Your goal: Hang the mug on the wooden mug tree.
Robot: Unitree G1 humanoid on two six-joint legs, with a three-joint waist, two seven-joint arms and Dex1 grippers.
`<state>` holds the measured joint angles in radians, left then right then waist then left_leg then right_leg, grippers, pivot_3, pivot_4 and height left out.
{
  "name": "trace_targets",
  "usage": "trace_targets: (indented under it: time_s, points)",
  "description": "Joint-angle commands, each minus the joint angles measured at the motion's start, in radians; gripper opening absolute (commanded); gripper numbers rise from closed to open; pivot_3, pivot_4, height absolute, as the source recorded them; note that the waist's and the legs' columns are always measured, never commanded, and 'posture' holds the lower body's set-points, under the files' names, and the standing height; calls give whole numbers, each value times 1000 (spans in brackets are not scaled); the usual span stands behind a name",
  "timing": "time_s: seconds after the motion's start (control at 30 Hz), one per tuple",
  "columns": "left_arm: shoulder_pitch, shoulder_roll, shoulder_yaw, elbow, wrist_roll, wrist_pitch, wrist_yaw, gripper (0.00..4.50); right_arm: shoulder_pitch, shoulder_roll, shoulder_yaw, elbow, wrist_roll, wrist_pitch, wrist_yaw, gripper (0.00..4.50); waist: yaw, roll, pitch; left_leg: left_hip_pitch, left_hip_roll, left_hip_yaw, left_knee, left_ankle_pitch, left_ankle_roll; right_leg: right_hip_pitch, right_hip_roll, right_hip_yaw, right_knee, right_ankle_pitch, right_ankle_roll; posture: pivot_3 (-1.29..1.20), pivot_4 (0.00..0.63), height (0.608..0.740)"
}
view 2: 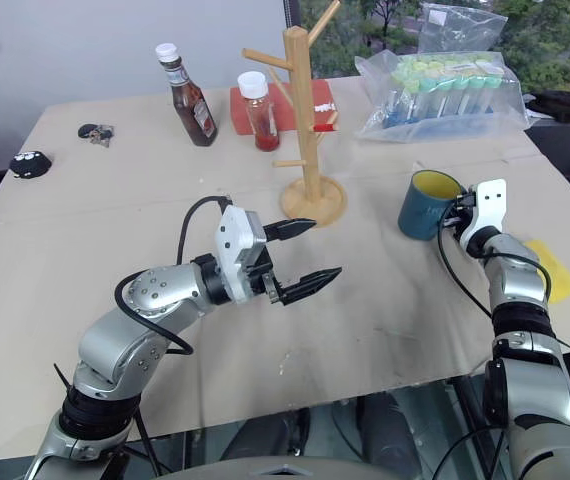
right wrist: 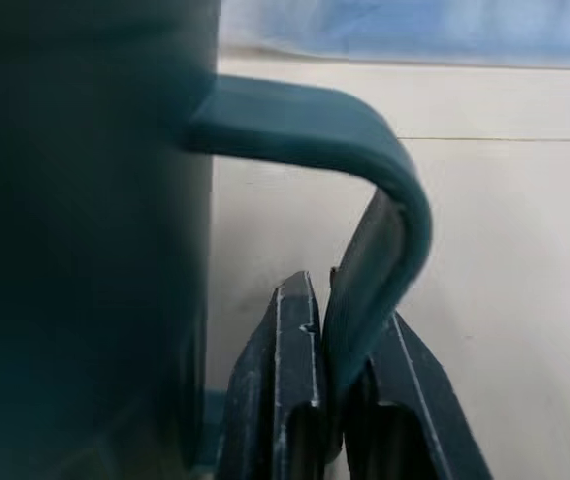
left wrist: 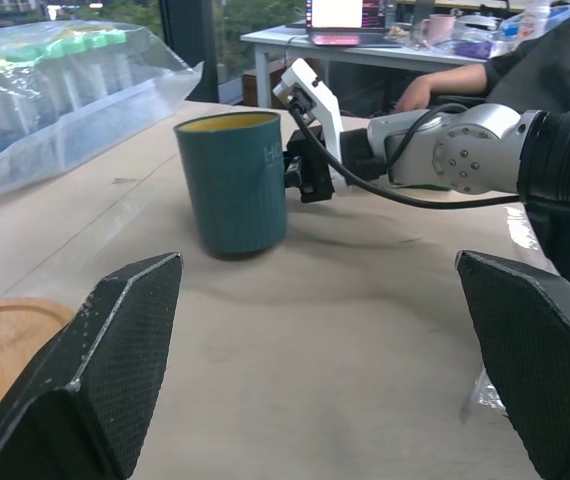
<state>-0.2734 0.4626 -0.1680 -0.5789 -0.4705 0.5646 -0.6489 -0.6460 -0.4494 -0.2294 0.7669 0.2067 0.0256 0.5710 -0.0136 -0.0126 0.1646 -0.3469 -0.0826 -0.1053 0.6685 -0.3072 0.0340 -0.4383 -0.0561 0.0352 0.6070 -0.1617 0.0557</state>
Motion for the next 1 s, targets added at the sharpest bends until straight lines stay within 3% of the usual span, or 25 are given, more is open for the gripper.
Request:
trace_targets:
  time_s: [0.03,0.17,0.3,0.37,0.43,0.5,0.7,0.87,1.0]
  points:
    - [-1,1,10,-52,4,-5,19,4500,-6,-25,-3,-18,3,-27,20,47,0,0,0,0,0,0,0,0,0,0,0,0,0,0,0,0,150,740]
    - [16,2,15,-61,9,-7,40,4500,13,-52,7,-140,24,29,79,47,0,0,0,0,0,0,0,0,0,0,0,0,0,0,0,0,150,740]
    - [48,-17,50,-74,-13,-33,60,4500,16,-115,71,-354,55,145,231,47,-3,0,0,0,0,1,0,0,0,-1,0,1,0,0,0,0,150,740]
    - [69,-62,72,-71,13,-90,110,4500,-1,-168,121,-457,56,181,326,47,-2,2,1,0,0,1,0,0,0,-1,0,1,0,0,0,0,150,740]
    - [120,-172,89,-89,11,-177,185,4500,-103,-235,199,-557,50,247,439,47,-3,2,1,-1,0,1,0,0,0,-1,0,2,0,0,0,0,150,740]
    - [146,-222,92,-91,10,-224,205,4500,-189,-278,264,-594,26,292,513,47,-4,3,2,-1,0,1,1,0,0,-1,0,1,0,0,0,0,150,740]
    - [178,-245,141,-52,19,-344,187,4500,-476,-291,432,-486,-125,342,571,47,7,0,1,-1,2,0,0,0,0,-1,0,-2,-1,1,0,0,150,740]
    - [171,-272,160,-38,2,-388,206,4500,-624,-251,494,-373,-183,385,600,47,14,0,1,-5,-1,0,1,-1,1,-2,-7,-3,-2,1,0,0,150,740]
    - [173,-304,147,-39,8,-415,218,4500,-686,-224,542,-323,-226,431,633,47,13,-1,1,-16,-1,-3,2,-1,1,-14,-8,-6,-1,1,-1,0,150,740]
